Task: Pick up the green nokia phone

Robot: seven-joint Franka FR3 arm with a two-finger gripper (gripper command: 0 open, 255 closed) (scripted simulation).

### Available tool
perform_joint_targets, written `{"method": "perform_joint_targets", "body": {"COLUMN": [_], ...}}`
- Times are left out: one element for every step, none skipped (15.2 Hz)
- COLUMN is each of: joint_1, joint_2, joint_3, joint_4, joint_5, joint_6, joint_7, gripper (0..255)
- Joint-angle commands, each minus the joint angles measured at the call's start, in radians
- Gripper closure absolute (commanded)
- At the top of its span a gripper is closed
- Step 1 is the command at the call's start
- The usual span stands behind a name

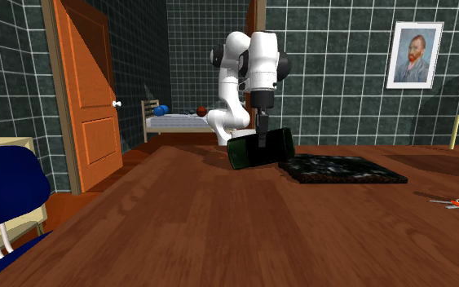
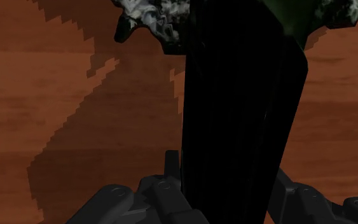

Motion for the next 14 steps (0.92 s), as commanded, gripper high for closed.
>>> {"method": "perform_joint_targets", "body": {"joint_1": [0.0, 0.0, 0.0, 0.0, 0.0, 0.0, 0.0, 0.0, 0.0, -0.001, -0.001, -0.001, -0.001, -0.002], "joint_2": [0.001, 0.001, 0.001, 0.001, 0.001, 0.001, 0.003, -0.001, -0.005, -0.008, -0.012, -0.015, -0.018, -0.02], "joint_3": [0.0, 0.0, 0.0, 0.0, 0.0, 0.0, 0.001, 0.0, -0.001, -0.001, -0.002, -0.003, -0.003, -0.004], "joint_4": [-0.001, 0.0, -0.001, -0.001, -0.001, -0.001, 0.001, 0.011, 0.021, 0.031, 0.042, 0.052, 0.063, 0.074], "joint_5": [0.0, 0.0, 0.0, 0.0, -0.001, 0.0, -0.002, 0.001, 0.004, 0.006, 0.008, 0.01, 0.012, 0.014], "joint_6": [0.001, 0.001, 0.001, 0.001, 0.001, 0.001, 0.001, -0.012, -0.026, -0.039, -0.052, -0.065, -0.078, -0.091], "joint_7": [0.0, 0.0, 0.0, 0.0, 0.0, 0.0, 0.002, -0.001, -0.003, -0.005, -0.007, -0.009, -0.01, -0.012], "gripper": [255, 255, 255, 255, 255, 255, 255, 255, 255, 255, 255, 255, 255, 255]}}
